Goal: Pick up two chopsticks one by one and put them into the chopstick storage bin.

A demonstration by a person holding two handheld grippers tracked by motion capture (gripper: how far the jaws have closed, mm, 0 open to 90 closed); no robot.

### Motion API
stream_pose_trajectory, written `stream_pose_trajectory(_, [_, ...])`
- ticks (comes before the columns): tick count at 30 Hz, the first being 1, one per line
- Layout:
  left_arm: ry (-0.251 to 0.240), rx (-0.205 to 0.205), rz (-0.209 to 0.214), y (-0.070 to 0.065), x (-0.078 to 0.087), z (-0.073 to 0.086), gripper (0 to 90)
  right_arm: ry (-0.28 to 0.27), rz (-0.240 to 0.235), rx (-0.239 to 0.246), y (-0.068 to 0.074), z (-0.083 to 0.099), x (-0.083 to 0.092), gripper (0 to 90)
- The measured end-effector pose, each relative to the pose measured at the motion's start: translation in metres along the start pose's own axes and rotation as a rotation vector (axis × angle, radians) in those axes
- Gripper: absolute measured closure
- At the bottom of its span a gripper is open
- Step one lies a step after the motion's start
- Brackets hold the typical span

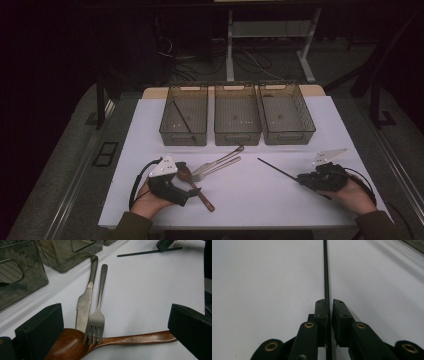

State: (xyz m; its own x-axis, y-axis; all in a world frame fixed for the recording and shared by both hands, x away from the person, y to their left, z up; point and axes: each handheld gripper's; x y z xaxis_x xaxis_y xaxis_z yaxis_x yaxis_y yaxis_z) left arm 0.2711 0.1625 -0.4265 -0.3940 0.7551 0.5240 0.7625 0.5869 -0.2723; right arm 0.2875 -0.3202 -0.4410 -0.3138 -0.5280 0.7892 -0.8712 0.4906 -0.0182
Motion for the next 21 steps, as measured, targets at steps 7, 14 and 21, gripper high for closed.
stream_pose_trajectory(7, [0.000, 0.000, 0.001, -0.0003, -0.0003, 0.0000, 0.0, 0.009, 0.004, 0.011, 0.0013, -0.0007, -0.0017, 83.1])
stream_pose_trajectory(14, [0.002, -0.003, 0.001, -0.0004, -0.0004, 0.0000, 0.0, 0.019, 0.009, 0.028, 0.0019, -0.0015, -0.0024, 84.0])
stream_pose_trajectory(21, [0.001, -0.006, 0.002, -0.0005, -0.0004, -0.0001, 0.0, 0.021, 0.005, 0.025, 0.0012, -0.0020, -0.0023, 84.8])
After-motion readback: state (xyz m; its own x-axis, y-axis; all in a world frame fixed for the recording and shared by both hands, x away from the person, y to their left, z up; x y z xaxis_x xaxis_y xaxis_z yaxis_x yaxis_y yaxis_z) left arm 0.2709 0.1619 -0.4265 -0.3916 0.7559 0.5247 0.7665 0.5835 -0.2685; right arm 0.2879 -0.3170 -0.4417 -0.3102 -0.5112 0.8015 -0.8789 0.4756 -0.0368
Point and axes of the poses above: each handheld gripper's, and its own axes: x roughly backward along the jaws, z roughly out of its underside, y roughly to its left, and after that the axes turned 12 degrees about x, right-handed
